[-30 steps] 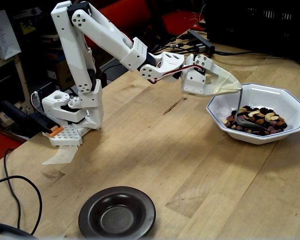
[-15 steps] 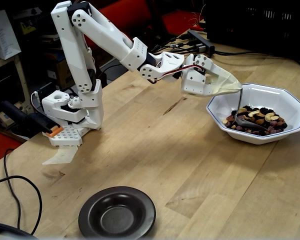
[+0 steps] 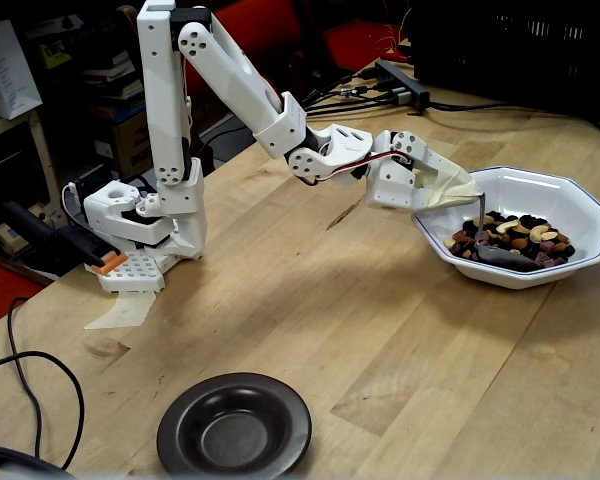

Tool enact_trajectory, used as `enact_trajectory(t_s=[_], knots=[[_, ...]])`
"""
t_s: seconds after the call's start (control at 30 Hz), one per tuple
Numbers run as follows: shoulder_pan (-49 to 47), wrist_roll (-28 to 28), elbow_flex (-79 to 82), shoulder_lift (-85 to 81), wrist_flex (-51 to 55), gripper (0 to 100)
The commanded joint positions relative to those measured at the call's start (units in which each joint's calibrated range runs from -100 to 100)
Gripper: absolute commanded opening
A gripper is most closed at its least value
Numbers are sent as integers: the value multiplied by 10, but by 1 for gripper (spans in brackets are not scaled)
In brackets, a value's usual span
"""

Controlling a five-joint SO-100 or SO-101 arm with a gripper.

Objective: Use spoon to transfer food from the white bowl to brown plate

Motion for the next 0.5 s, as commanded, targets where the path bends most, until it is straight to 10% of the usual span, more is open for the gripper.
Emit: enact_trajectory(t_s=[0.0,0.47], knots=[[2,-5,-14,-3,-16,4],[1,-84,-15,-12,-11,4]])
